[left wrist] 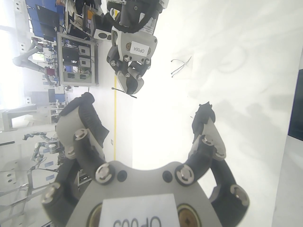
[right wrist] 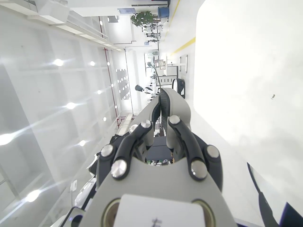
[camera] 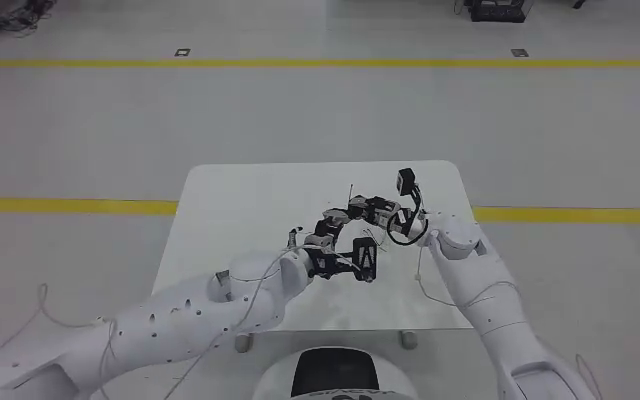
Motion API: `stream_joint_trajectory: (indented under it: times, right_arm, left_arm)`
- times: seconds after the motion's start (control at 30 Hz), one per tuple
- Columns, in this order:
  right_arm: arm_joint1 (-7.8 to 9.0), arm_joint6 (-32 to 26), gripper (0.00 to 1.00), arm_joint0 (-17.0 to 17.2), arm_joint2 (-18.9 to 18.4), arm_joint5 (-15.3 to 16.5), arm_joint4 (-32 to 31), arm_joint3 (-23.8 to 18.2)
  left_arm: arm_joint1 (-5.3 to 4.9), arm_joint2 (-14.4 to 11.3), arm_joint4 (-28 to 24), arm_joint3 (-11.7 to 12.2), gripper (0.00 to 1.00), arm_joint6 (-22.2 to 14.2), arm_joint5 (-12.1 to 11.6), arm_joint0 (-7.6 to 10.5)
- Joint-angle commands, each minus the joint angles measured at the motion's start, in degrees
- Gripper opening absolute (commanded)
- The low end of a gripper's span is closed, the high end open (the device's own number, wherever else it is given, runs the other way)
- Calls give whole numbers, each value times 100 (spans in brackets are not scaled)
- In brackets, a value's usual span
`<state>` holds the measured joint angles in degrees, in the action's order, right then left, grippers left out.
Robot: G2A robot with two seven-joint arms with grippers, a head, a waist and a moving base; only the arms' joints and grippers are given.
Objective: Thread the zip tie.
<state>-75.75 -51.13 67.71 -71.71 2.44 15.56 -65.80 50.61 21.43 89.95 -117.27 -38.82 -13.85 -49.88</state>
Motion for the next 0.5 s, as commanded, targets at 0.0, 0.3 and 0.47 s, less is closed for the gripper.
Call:
stream_joint_trajectory:
  times: [0.0,0.3,0.47]
  right_arm:
    - [-5,59,0,40,15,-5,46,-23]
    - [-7,57,0,191,-26,-68,718,35]
    - [8,146,0,180,-21,-156,759,93]
  left_arm:
    - [-8,66,0,229,100,33,415,-6]
    - [-8,-1169,0,1190,100,784,1994,862]
    - [99,-1169,0,1482,100,1232,1987,819]
